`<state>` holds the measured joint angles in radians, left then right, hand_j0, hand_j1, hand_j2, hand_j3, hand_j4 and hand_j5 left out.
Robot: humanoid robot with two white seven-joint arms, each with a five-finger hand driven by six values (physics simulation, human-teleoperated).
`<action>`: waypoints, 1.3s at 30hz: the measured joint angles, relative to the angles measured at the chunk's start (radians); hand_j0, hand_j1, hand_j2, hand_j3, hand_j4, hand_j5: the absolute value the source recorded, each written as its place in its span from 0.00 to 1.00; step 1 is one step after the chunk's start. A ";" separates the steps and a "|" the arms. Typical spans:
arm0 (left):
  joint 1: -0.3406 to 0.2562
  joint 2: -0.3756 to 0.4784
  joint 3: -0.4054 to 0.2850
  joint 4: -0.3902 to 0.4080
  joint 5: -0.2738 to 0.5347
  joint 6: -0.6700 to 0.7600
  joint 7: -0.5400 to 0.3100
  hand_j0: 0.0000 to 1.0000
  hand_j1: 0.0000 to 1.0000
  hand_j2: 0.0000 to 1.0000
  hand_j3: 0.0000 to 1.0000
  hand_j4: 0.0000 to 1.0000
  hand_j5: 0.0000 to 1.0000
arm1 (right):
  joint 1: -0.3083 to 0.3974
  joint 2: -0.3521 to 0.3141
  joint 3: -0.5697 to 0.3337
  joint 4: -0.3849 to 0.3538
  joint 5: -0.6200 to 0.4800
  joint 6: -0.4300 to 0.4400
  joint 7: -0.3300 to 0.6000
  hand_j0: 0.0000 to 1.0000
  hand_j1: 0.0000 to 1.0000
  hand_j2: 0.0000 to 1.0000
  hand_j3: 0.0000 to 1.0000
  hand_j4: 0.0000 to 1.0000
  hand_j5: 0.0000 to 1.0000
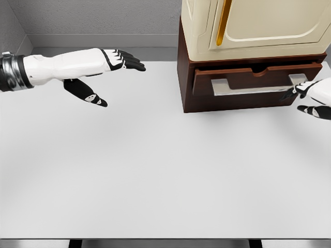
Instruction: Put the switch into the drawer with left arm, and close the drawer with right arm
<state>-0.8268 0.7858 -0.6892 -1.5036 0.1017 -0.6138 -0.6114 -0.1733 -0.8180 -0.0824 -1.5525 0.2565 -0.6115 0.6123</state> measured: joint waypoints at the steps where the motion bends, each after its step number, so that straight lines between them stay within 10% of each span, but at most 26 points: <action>1: 0.000 0.000 0.000 0.001 0.000 0.000 0.000 1.00 1.00 1.00 1.00 1.00 1.00 | -0.003 0.000 0.004 0.001 -0.001 0.001 0.000 0.63 0.63 0.63 0.63 0.63 0.63; 39: 0.000 0.000 0.000 0.013 0.000 0.000 0.000 1.00 1.00 1.00 1.00 1.00 1.00 | -0.153 0.005 0.109 0.089 0.003 0.009 -0.004 0.63 0.63 0.63 0.63 0.63 0.63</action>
<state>-0.8268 0.7859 -0.6894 -1.4909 0.1016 -0.6138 -0.6114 -0.3267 -0.8133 0.0271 -1.4637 0.2593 -0.6029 0.6081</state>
